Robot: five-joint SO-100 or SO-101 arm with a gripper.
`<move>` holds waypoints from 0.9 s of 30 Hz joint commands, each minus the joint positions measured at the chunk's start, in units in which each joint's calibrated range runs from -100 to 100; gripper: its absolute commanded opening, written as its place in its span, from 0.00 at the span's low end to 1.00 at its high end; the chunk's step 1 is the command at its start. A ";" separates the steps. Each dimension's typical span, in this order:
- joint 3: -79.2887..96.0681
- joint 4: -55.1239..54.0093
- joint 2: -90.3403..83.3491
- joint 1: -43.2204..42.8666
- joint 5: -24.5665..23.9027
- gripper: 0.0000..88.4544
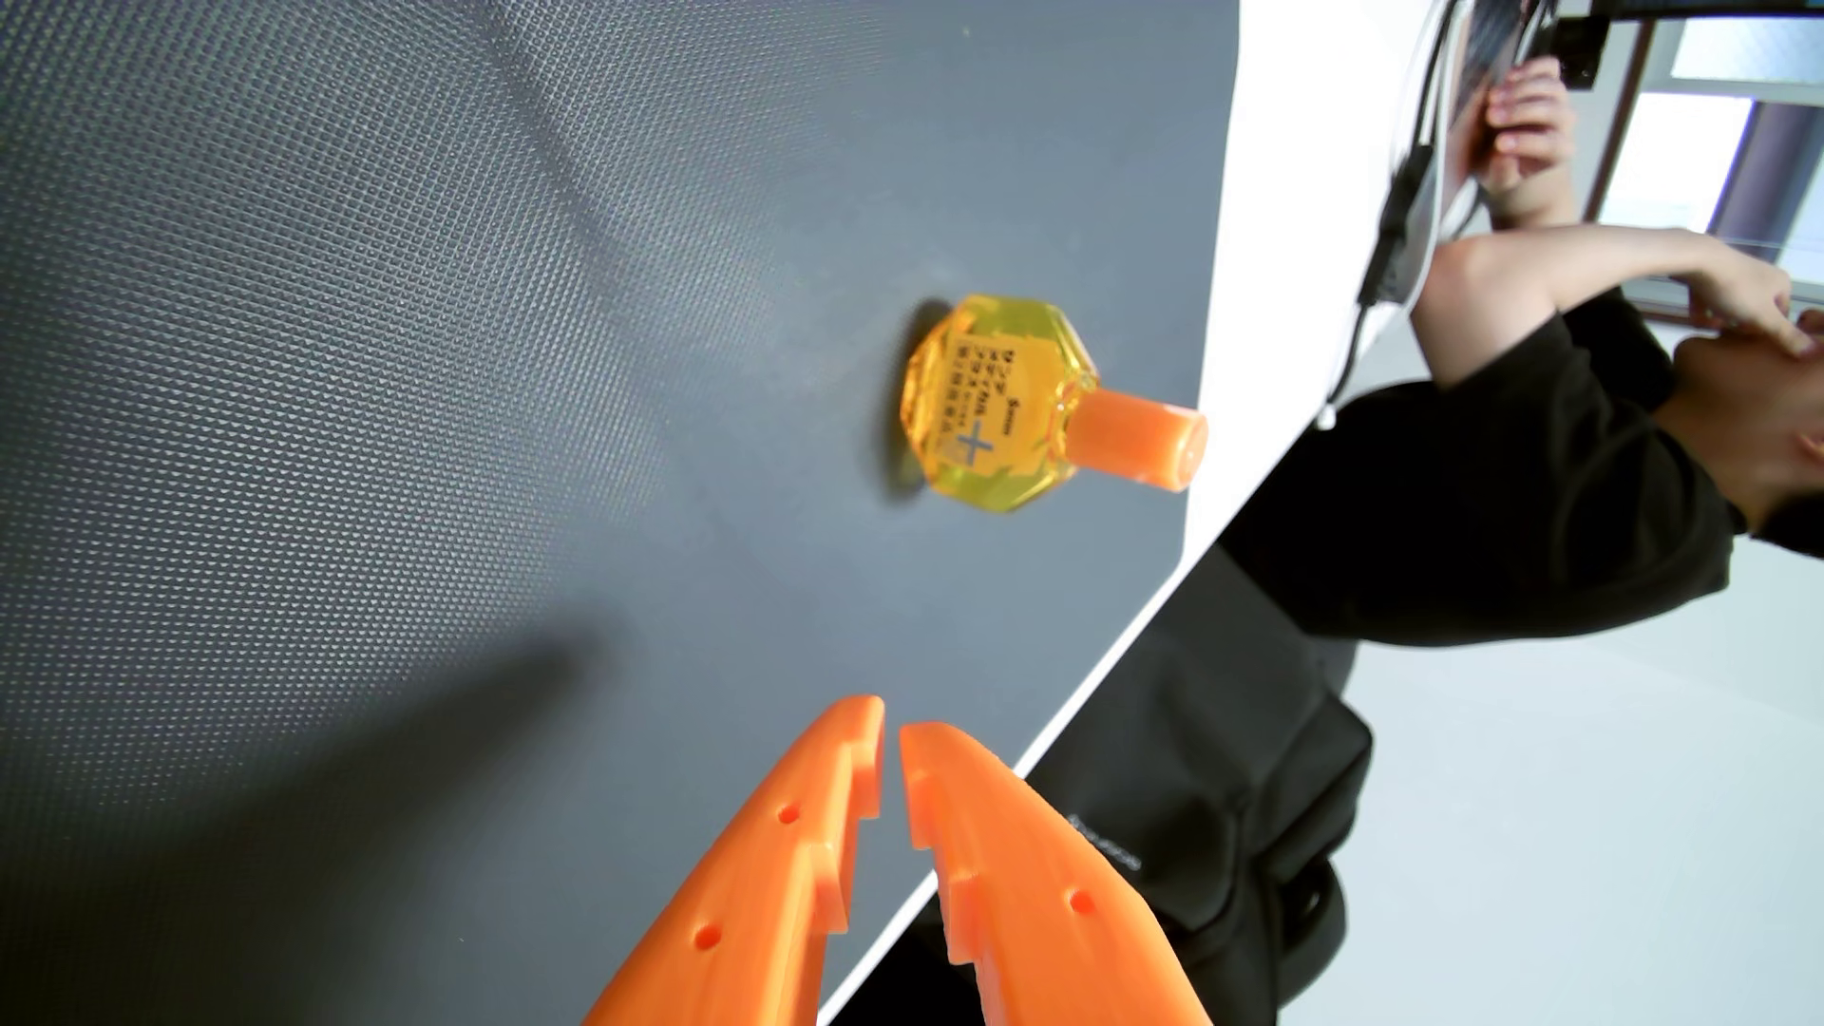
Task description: Grab the eyedrops
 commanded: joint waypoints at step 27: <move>-2.60 -0.23 -0.42 2.90 -0.21 0.01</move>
